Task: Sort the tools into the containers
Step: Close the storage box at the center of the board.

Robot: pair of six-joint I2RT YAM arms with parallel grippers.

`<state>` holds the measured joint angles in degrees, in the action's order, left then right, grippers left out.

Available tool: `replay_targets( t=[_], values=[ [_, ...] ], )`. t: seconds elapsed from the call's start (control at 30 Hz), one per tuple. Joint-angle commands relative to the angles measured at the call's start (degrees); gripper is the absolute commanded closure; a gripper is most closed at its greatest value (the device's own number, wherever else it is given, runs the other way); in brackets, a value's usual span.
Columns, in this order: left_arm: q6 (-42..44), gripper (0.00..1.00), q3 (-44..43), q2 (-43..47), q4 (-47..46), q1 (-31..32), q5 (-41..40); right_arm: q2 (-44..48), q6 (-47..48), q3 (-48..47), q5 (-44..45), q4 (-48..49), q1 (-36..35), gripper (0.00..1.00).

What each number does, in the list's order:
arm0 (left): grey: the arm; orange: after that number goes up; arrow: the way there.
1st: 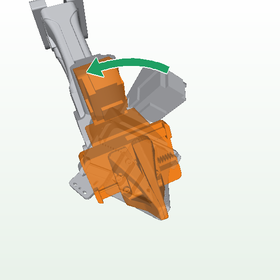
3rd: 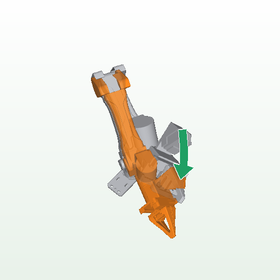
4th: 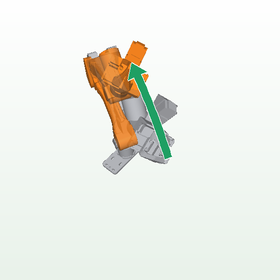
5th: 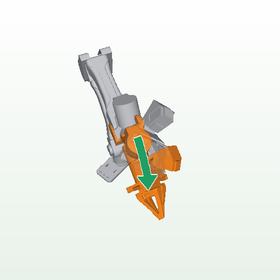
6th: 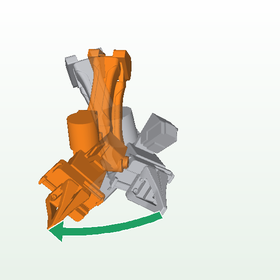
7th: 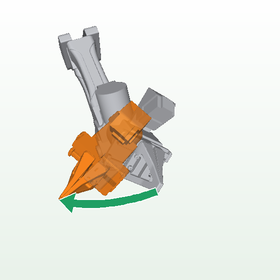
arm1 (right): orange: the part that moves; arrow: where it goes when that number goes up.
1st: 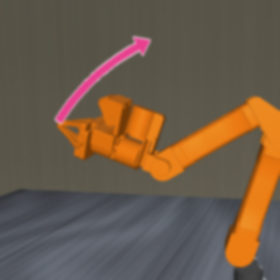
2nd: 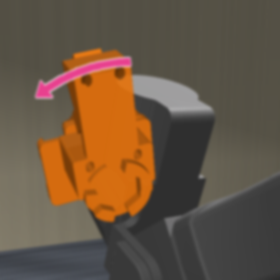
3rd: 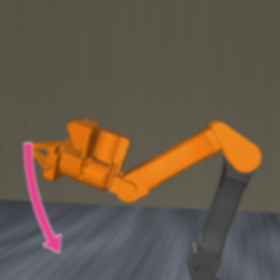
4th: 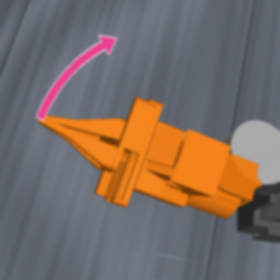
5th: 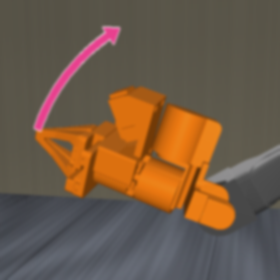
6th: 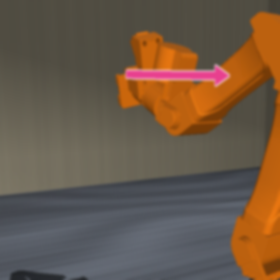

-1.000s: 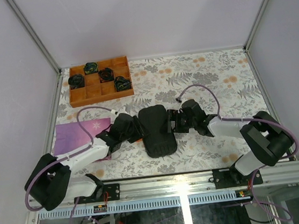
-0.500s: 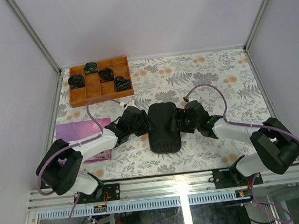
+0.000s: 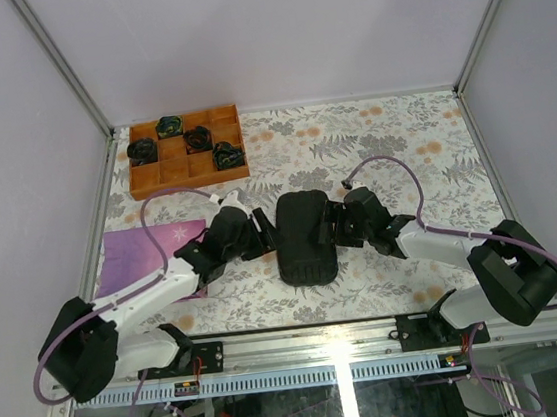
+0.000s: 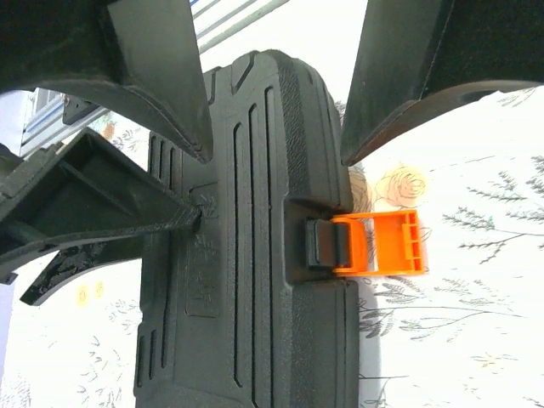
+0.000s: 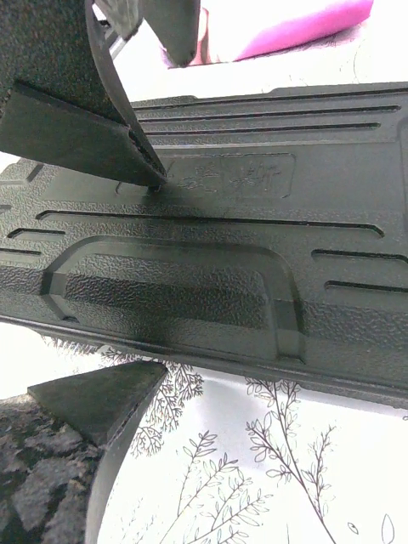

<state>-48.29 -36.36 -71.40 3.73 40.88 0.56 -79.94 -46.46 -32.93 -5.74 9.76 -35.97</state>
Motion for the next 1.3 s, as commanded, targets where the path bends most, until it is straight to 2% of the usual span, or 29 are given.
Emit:
replay_targets(
  t=[0.0, 0.13, 0.23, 0.3, 0.43, 0.77, 0.97, 1.27],
  values=[
    [1.18, 0.39, 3.7, 5.89, 0.24, -0.53, -3.05, -0.79, 4.76, 1.03, 6.0, -10.15, -0.11, 0.12],
    [0.9, 0.37, 7.34, 8.73, -2.87, -4.06, 0.91, -0.83, 5.81, 0.7, 5.77, -9.98, -0.16, 0.11],
    [1.02, 0.36, 11.33, 8.98, -10.43, -7.64, 10.21, -0.76, 6.55, 0.56, 5.65, -9.78, -0.16, 0.11],
    [1.19, 0.35, 12.84, 8.47, -13.58, -8.51, 13.03, -0.74, 6.95, 0.5, 5.73, -9.76, -0.16, 0.11],
    [1.63, 0.35, 13.27, 6.25, -14.12, -8.8, 12.92, -0.95, 7.17, 0.41, 5.75, -9.79, -0.14, 0.11],
    [1.77, 0.47, 14.89, 0.02, -19.86, -11.24, 13.08, -0.93, 7.05, 0.68, 5.39, -9.28, -0.16, 0.11],
    [3.38, 0.47, 14.15, -1.74, -20.24, -12.91, 13.41, -1.69, 7.93, 0.39, 4.52, -8.86, -0.16, 0.11],
    [4.08, 0.5, 14.1, -2.44, -19.72, -14.0, 13.35, -7.8, 18.38, -6.14, 0.67, -10.48, -0.16, 0.13]
  ],
)
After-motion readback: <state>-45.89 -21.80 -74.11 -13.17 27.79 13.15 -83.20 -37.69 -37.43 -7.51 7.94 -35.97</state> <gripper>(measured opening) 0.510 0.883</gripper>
